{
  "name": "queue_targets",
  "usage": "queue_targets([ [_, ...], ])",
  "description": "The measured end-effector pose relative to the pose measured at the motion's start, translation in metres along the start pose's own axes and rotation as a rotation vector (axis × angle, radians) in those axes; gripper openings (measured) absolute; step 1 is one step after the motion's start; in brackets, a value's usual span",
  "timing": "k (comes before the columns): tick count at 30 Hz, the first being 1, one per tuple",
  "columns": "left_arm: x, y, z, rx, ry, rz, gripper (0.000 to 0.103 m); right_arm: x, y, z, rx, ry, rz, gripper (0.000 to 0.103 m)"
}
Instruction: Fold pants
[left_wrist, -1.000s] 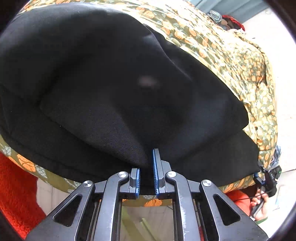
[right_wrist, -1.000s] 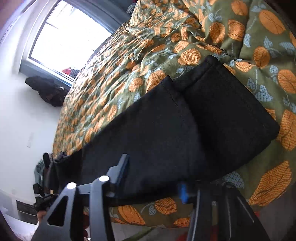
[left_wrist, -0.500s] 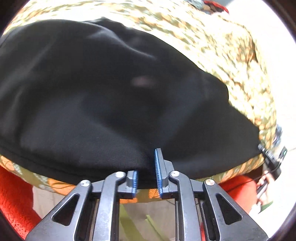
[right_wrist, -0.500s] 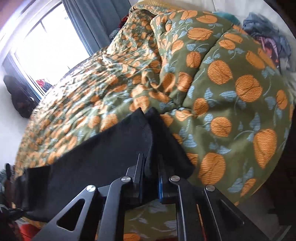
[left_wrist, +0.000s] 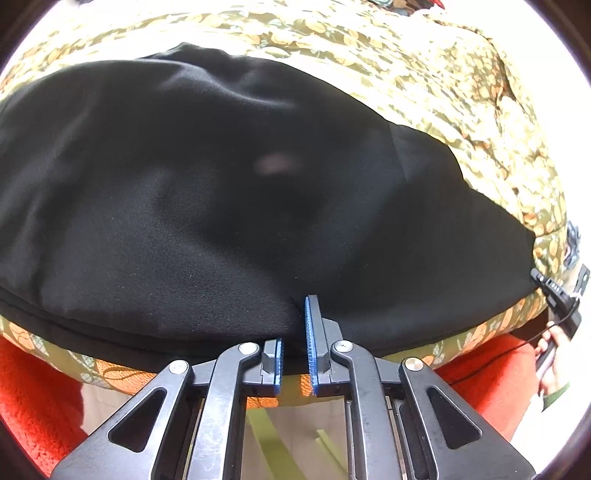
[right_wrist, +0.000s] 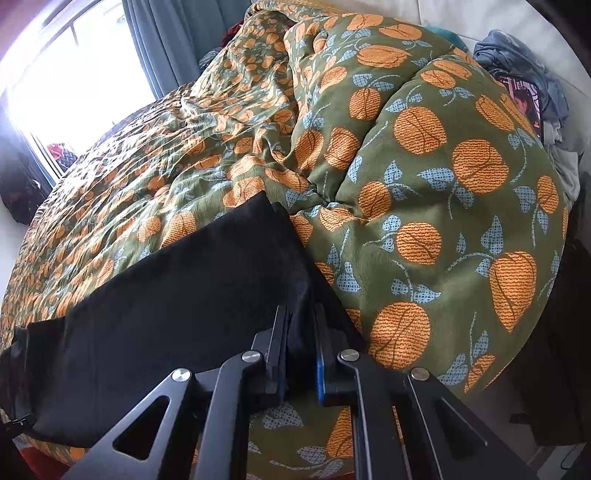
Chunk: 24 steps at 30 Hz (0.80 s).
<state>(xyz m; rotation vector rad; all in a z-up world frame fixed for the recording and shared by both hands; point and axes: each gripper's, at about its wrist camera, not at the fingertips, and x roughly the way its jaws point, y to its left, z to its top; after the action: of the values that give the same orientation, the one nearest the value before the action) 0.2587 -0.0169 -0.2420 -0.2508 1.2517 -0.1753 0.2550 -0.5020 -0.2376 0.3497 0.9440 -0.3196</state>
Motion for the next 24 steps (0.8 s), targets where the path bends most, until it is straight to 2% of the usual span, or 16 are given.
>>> queue_targets([
  [1, 0.0, -0.001, 0.0, 0.007, 0.001, 0.008, 0.01, 0.001, 0.002, 0.0, -0.005, -0.003, 0.0, 0.012],
  [3, -0.002, -0.004, 0.0, 0.024, 0.008, 0.035, 0.018, -0.001, 0.003, 0.0, -0.01, -0.009, -0.012, 0.012],
  [4, -0.004, -0.006, -0.001, 0.033, 0.015, 0.056, 0.032, -0.002, 0.004, -0.001, -0.012, -0.015, -0.017, 0.012],
  [5, -0.007, -0.007, -0.003, 0.041, 0.028, 0.078, 0.058, -0.003, 0.006, -0.001, -0.019, -0.02, -0.019, 0.016],
  [7, -0.018, -0.006, -0.012, 0.054, 0.033, 0.101, 0.08, -0.005, 0.011, -0.003, -0.043, -0.029, -0.015, 0.034],
  [8, -0.026, -0.005, -0.02, 0.064, 0.036, 0.092, 0.08, -0.007, 0.015, -0.004, -0.069, -0.037, -0.015, 0.04],
  [10, -0.038, -0.008, -0.037, 0.105, 0.08, 0.082, 0.08, -0.012, 0.026, -0.006, -0.128, -0.069, -0.068, 0.068],
  [12, -0.05, -0.014, -0.046, 0.156, 0.088, 0.087, 0.079, -0.021, 0.035, -0.009, -0.168, -0.118, -0.118, 0.082],
  [14, -0.068, -0.017, -0.038, 0.186, 0.032, 0.095, 0.079, -0.03, 0.036, -0.01, -0.172, -0.161, -0.116, 0.082],
  [16, -0.082, -0.007, -0.014, 0.155, -0.06, 0.106, 0.079, -0.035, 0.032, -0.009, -0.148, -0.183, -0.11, 0.082],
  [18, -0.088, 0.007, 0.017, 0.128, -0.151, 0.12, 0.079, -0.034, 0.026, -0.007, -0.118, -0.175, -0.098, 0.082],
  [21, -0.078, 0.029, 0.062, 0.16, -0.256, 0.183, 0.081, -0.029, 0.02, -0.007, -0.088, -0.148, -0.086, 0.082],
  [22, -0.066, 0.039, 0.075, 0.161, -0.259, 0.26, 0.081, -0.029, 0.019, -0.007, -0.085, -0.146, -0.084, 0.082],
  [23, -0.051, 0.049, 0.078, 0.149, -0.221, 0.313, 0.078, -0.029, 0.02, -0.008, -0.087, -0.147, -0.084, 0.082],
  [24, -0.035, 0.062, 0.078, 0.125, -0.149, 0.352, 0.074, -0.029, 0.021, -0.009, -0.092, -0.149, -0.088, 0.082],
])
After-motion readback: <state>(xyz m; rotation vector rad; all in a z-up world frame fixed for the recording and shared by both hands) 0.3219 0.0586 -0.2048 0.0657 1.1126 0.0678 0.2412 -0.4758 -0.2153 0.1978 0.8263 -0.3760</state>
